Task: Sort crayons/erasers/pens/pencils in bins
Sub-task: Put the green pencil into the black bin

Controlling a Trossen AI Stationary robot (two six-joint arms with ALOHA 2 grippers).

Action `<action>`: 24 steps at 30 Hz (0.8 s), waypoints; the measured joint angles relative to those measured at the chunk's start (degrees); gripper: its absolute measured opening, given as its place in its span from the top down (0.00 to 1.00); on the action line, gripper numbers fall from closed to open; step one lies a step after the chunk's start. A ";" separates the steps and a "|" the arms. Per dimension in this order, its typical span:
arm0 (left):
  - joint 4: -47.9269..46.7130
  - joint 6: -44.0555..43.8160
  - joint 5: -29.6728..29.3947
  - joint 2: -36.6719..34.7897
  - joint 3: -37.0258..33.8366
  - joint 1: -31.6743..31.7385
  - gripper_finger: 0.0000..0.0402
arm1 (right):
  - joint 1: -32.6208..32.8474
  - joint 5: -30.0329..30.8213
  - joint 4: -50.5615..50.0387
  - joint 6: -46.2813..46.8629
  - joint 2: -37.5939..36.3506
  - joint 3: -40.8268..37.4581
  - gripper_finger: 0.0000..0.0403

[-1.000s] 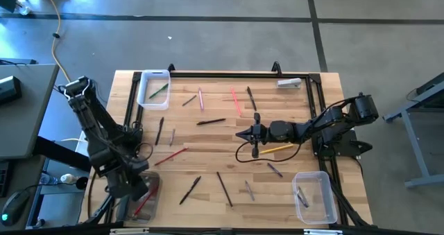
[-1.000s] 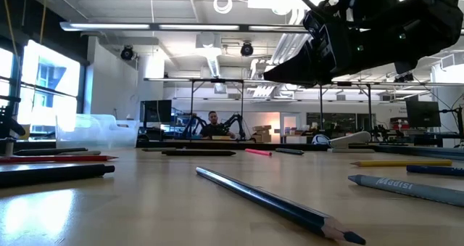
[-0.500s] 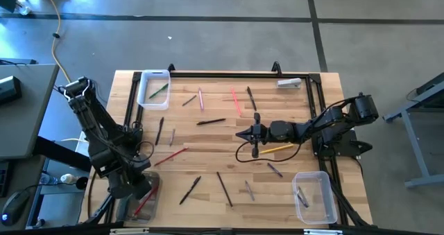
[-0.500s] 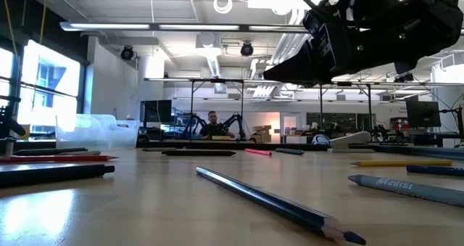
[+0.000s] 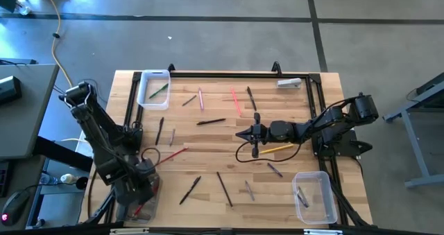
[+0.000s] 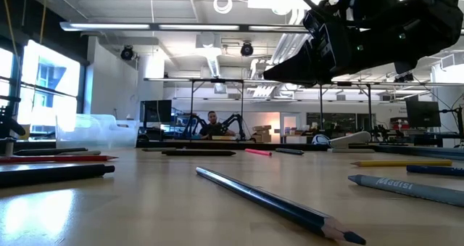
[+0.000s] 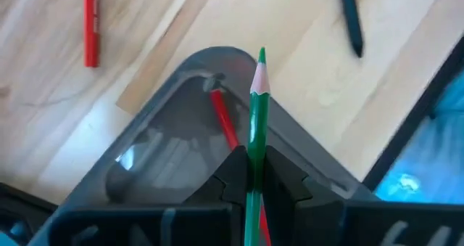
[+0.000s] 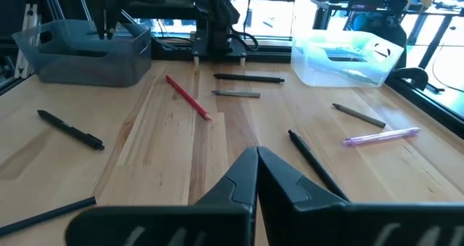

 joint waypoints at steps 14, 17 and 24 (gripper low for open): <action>3.64 -1.94 2.33 4.52 0.00 -1.06 0.98 | 0.01 0.00 0.00 0.00 0.00 0.00 1.00; 3.59 -2.69 1.68 4.64 0.00 -1.07 0.98 | 0.01 0.00 0.00 0.00 0.00 0.00 1.00; 2.99 -3.23 -1.09 4.66 0.00 -1.02 0.98 | 0.01 0.00 -0.25 0.00 0.00 0.00 1.00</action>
